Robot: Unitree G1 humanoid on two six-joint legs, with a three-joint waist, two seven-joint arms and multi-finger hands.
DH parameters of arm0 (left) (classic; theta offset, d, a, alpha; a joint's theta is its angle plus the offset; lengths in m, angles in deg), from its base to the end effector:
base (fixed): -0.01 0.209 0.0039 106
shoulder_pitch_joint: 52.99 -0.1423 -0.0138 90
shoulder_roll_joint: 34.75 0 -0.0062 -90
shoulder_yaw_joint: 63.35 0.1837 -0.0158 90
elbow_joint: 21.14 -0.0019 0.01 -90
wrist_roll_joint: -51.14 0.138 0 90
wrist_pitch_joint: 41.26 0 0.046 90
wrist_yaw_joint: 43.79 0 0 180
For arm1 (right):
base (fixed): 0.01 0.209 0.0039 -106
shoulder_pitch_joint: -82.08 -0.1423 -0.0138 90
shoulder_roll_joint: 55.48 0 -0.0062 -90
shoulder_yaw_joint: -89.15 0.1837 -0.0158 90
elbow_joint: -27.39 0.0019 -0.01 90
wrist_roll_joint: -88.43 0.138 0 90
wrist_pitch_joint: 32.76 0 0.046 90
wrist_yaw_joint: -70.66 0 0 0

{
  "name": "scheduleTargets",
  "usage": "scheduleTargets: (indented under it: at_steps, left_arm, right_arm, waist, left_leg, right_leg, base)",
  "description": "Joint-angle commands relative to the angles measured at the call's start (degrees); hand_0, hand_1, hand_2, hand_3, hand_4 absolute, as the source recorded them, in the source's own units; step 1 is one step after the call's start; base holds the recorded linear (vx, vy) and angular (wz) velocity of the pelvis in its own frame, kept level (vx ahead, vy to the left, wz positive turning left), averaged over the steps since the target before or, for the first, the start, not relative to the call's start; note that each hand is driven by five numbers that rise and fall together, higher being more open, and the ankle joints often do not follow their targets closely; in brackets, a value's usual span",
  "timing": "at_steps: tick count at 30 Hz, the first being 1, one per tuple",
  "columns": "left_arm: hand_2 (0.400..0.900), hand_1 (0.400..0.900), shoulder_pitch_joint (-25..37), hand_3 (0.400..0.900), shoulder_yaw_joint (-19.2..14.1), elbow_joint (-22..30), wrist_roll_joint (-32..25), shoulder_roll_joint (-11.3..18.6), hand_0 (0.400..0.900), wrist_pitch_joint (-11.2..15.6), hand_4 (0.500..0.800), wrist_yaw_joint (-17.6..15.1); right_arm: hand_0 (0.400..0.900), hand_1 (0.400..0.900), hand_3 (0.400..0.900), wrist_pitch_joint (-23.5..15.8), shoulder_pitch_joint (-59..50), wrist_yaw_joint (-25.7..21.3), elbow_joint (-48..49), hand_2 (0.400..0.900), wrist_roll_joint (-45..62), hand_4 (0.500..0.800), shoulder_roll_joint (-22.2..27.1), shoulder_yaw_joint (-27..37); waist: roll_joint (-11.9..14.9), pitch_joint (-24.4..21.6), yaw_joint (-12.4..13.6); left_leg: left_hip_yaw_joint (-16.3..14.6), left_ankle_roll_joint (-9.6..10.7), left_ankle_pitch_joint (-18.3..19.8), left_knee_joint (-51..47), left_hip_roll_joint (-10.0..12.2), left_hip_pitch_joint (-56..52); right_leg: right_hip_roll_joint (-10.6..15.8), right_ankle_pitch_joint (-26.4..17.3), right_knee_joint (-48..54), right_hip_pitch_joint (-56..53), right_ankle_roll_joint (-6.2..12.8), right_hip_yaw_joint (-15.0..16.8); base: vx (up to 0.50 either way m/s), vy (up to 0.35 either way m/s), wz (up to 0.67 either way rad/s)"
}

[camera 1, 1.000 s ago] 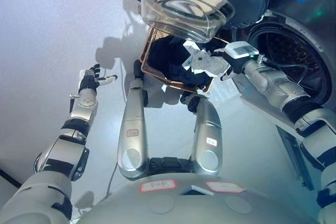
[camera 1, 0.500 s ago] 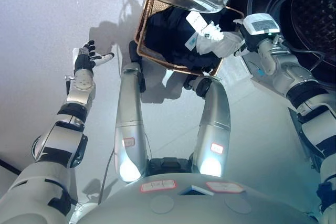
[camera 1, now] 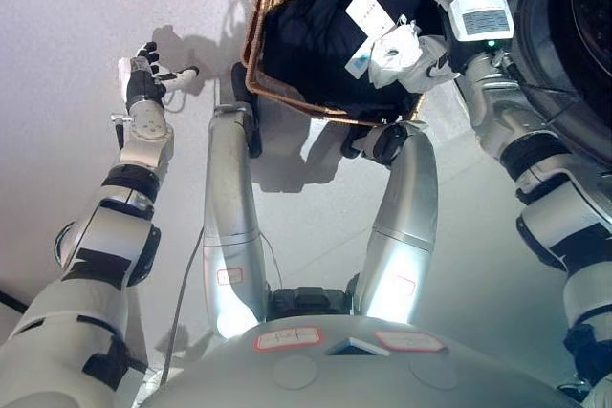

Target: Put the clothes in the basket into the washing machine.

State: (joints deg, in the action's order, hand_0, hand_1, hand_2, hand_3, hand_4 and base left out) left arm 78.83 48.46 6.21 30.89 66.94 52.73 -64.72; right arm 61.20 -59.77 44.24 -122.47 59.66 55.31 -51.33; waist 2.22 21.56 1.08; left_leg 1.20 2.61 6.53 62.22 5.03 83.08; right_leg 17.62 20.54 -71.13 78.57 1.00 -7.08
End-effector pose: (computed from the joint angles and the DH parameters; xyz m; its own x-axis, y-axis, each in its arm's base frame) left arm 0.3113 0.2386 0.0581 0.8898 0.4252 -0.1658 -0.3211 0.8414 0.4346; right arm 0.3298 -0.2441 0.0979 0.9915 -0.0395 0.1236 0.1157 -0.1609 -0.9802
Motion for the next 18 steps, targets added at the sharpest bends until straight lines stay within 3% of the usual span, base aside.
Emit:
scheduleTargets:
  at_steps: [1,5,12,13,14,18]
  left_arm:
    - [0.9,0.9,-3.54,0.9,1.02,-4.01,-0.04,-1.86,0.9,1.67,0.8,-3.09]
    - [0.9,0.9,-3.44,0.9,1.17,-4.21,0.03,-1.76,0.9,1.72,0.8,-3.27]
    - [0.9,0.9,-5.11,0.9,0.77,-3.84,0.55,-2.32,0.9,1.83,0.8,-2.96]
    - [0.9,0.9,-5.53,0.9,0.64,-3.79,0.69,-2.25,0.9,1.96,0.8,-2.72]
    - [0.9,0.9,-5.58,0.9,0.55,-3.77,0.8,-2.09,0.9,1.97,0.8,-2.76]
    - [0.9,0.9,-5.28,0.9,0.27,-4.2,1.03,-1.87,0.9,1.94,0.8,-2.68]
  right_arm:
    - [0.9,0.9,0.9,3.33,0.2,-3.33,-5.52,0.9,-0.81,0.8,-1.32,-2.81]
    - [0.9,0.9,0.9,2.53,0.29,-2.92,-6.42,0.9,0.13,0.8,-2.33,-3.7]
    - [0.9,0.9,0.9,1.65,1.35,-0.72,-6.45,0.9,0.43,0.8,-3.03,-4.39]
    - [0.547,0.547,0.547,1.45,1.64,0.2,-6.62,0.547,0.37,0.588,-3.1,-4.78]
    - [0.4,0.4,0.4,1.36,1.85,0.31,-6.58,0.4,0.29,0.5,-3.07,-4.94]
    - [0.4,0.4,0.4,1.18,1.71,0.6,-7.34,0.4,0.13,0.5,-3.06,-4.96]
  waist:
    - [-2.8,-7.38,-1.07]
    - [-2.94,-7.42,-1.16]
    - [-2.96,-9.03,-1.21]
    - [-2.82,-9.53,-1.13]
    - [-2.77,-9.7,-1.09]
    - [-2.75,-10.17,-1.07]
  left_leg:
    - [-0.92,1.19,10.82,6.47,-0.17,0.6]
    - [-1.3,0.86,12.2,9.07,-0.17,1.6]
    - [-1.31,0.62,11.42,7.52,-0.82,1.45]
    - [-1.12,0.63,10.98,6.63,-1.05,1.2]
    - [-1.05,0.67,10.68,5.93,-1.14,1.05]
    - [-0.95,0.79,9.26,3.2,-1.28,0.74]
  right_leg:
    - [-2.51,0.55,2.42,0.4,0.35,-0.53]
    - [-2.49,1.19,0.23,1.56,0.18,0.12]
    - [-2.98,0.78,1.43,1.62,0.01,-0.02]
    - [-3.22,0.68,2.07,1.38,-0.06,-0.14]
    - [-3.29,0.52,2.57,1.24,-0.09,-0.18]
    - [-3.59,-0.24,4.99,0.6,-0.04,-0.72]
  base:
    - [0.01,0.035,-0.05]
    - [0.0,0.021,-0.05]
    - [0.0,-0.008,0.03]
    - [0.0,-0.029,0.06]
    - [0.0,-0.037,0.08]
    - [-0.01,-0.022,0.05]
